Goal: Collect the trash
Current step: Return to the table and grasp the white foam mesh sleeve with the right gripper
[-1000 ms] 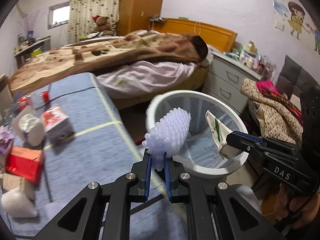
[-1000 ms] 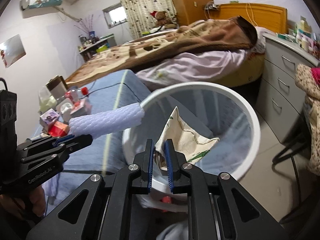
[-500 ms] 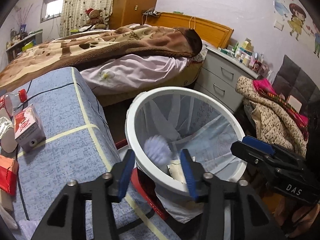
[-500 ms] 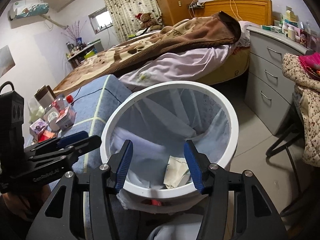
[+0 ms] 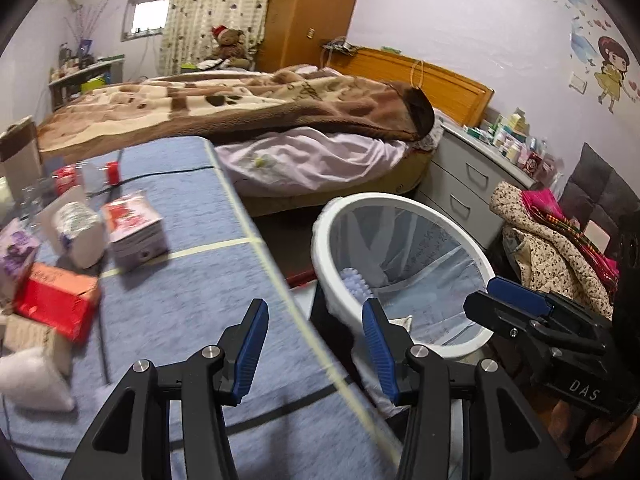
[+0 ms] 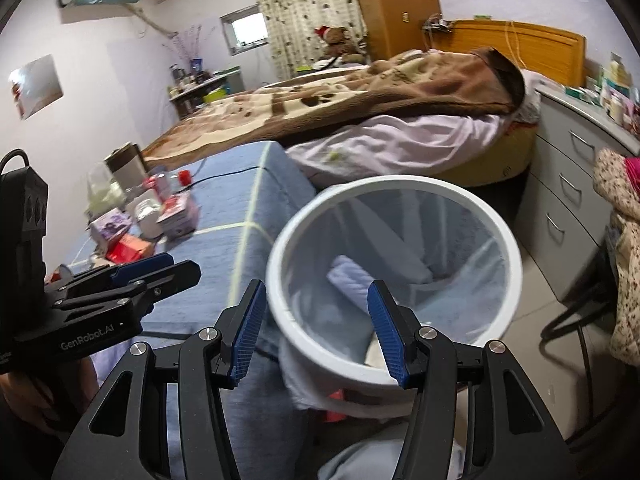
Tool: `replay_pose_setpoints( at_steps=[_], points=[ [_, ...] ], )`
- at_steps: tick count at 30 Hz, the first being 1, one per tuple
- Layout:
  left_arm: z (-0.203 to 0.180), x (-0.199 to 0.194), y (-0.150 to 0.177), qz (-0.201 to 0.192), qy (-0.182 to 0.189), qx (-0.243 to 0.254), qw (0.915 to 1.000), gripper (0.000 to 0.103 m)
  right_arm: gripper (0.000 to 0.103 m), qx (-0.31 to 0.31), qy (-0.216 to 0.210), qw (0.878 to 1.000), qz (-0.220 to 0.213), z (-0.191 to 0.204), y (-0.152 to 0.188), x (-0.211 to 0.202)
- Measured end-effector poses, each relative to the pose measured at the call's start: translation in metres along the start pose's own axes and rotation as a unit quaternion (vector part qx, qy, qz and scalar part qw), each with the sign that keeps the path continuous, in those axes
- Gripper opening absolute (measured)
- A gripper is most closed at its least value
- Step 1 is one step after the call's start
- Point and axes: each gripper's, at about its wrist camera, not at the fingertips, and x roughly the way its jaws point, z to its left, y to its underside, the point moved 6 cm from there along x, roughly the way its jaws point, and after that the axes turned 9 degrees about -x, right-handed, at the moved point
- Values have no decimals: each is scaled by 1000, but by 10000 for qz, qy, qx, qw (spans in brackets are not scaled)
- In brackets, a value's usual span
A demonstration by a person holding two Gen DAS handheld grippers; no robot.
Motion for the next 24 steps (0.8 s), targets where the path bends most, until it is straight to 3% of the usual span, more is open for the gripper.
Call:
replay_pose_setpoints(
  at_steps=[8,11,13,24],
  points=[
    [43,-53,10,-537,-365,-185,9977,49,55,-416,-279,9987,-74,38,-4,-4],
    [62,-71,16,-750,-542,-308,9952,63,55,-563,-419,9975,-96,55,-4,-5],
    [74,-81,21,-853,-650,-376,9935,65,55,-675,-482,9965,-126,66,-3,-7],
    [141,-119,56,-829,-1497,-928,9809,65,54,-1086,-853,9904,-7,119,6,-4]
  ],
)
